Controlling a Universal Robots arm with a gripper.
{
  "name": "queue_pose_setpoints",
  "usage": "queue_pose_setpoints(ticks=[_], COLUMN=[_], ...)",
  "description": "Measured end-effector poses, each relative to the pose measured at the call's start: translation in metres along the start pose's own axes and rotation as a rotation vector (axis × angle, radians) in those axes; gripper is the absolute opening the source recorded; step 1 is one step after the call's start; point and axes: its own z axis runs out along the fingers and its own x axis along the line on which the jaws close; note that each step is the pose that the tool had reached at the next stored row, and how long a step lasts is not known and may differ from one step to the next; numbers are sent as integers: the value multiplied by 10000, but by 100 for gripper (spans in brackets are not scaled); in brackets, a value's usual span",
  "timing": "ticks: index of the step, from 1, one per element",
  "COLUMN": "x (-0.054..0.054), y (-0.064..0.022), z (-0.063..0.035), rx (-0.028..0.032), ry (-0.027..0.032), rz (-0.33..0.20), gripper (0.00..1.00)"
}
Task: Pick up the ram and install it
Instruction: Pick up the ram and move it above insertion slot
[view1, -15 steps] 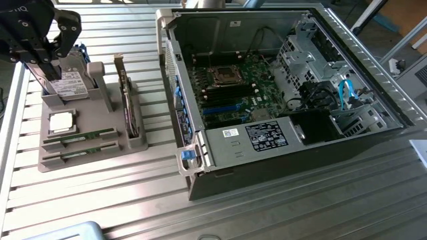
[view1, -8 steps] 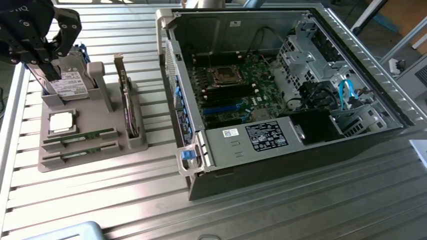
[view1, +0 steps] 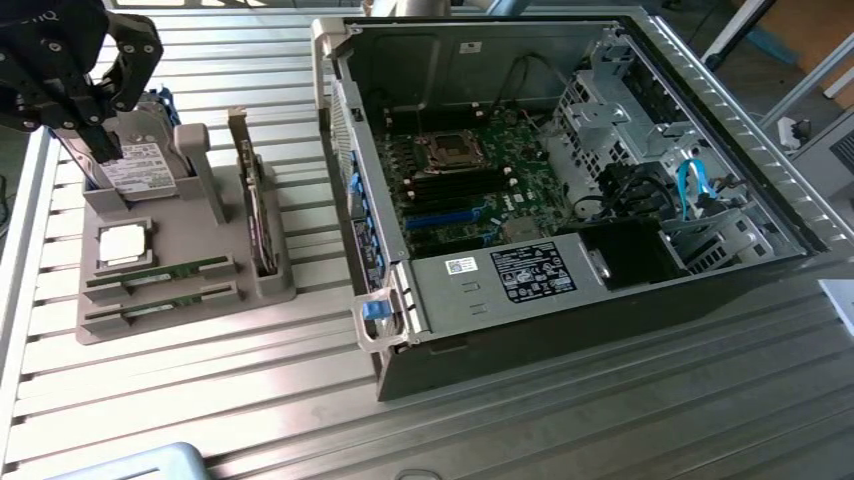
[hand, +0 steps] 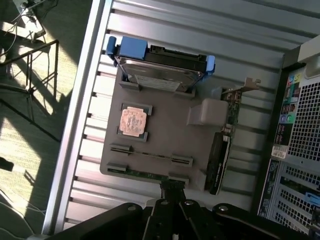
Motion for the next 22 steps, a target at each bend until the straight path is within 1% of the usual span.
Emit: queue_pose_setpoints(ticks=[1,2,4,8,12,15,19,22], x=[0,0,1,1,2,2,2,2], y=[-1,-2,-5,-7,-8,-8,-10,-11], z=[0,0,0,0,0,0,-1,-1], rx=[-3,-8,-15,-26,-45,-54,-76,-85], ry=[2,10,17,30,51,61,87,97], rz=[-83,-322,-599,-1023,-1746,-2111,-2971,-3325], gripper=[11,11,11,11,11,11,11,11])
